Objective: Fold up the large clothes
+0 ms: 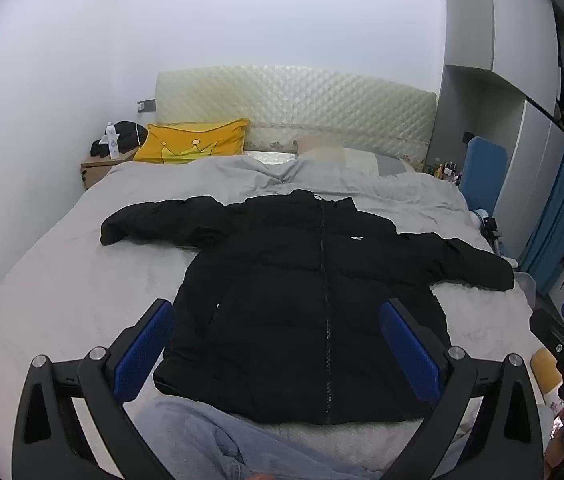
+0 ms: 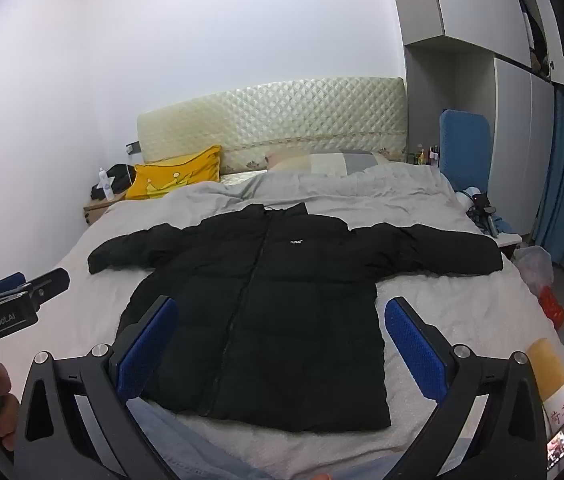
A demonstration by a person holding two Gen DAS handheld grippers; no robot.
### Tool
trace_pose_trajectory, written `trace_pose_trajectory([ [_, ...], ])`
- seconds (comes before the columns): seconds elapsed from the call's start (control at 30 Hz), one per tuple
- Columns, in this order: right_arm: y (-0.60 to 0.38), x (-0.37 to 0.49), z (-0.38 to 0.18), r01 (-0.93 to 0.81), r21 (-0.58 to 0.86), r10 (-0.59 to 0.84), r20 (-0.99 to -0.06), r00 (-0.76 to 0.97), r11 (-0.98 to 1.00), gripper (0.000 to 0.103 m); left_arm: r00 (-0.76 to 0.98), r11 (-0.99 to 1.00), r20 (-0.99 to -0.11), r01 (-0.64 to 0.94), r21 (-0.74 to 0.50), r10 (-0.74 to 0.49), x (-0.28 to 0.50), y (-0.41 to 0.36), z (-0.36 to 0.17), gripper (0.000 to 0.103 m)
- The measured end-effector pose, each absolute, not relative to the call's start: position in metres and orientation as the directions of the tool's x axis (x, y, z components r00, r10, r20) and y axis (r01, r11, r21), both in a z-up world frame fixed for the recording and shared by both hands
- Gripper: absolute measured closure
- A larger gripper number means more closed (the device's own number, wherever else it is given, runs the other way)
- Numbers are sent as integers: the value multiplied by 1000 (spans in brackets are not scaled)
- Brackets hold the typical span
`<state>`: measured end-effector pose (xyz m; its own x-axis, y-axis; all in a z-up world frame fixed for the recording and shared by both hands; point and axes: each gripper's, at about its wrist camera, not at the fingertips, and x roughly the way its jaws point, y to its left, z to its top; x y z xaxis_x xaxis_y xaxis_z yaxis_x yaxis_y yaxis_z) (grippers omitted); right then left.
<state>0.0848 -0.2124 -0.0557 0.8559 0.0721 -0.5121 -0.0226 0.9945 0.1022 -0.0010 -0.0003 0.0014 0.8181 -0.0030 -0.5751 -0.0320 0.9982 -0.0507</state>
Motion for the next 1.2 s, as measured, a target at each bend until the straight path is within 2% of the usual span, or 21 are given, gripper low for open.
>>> trace_pose_trajectory([
  [0.33, -216, 88, -63, -18, 90, 62, -516, 854, 996, 0, 808, 998, -589, -28, -51, -8, 3, -1, -15, 1],
  [1.2, -210, 90, -59, -13, 77, 51, -517, 854, 997, 0, 792, 998, -610, -24, -60, -18, 10, 4, -14, 1],
])
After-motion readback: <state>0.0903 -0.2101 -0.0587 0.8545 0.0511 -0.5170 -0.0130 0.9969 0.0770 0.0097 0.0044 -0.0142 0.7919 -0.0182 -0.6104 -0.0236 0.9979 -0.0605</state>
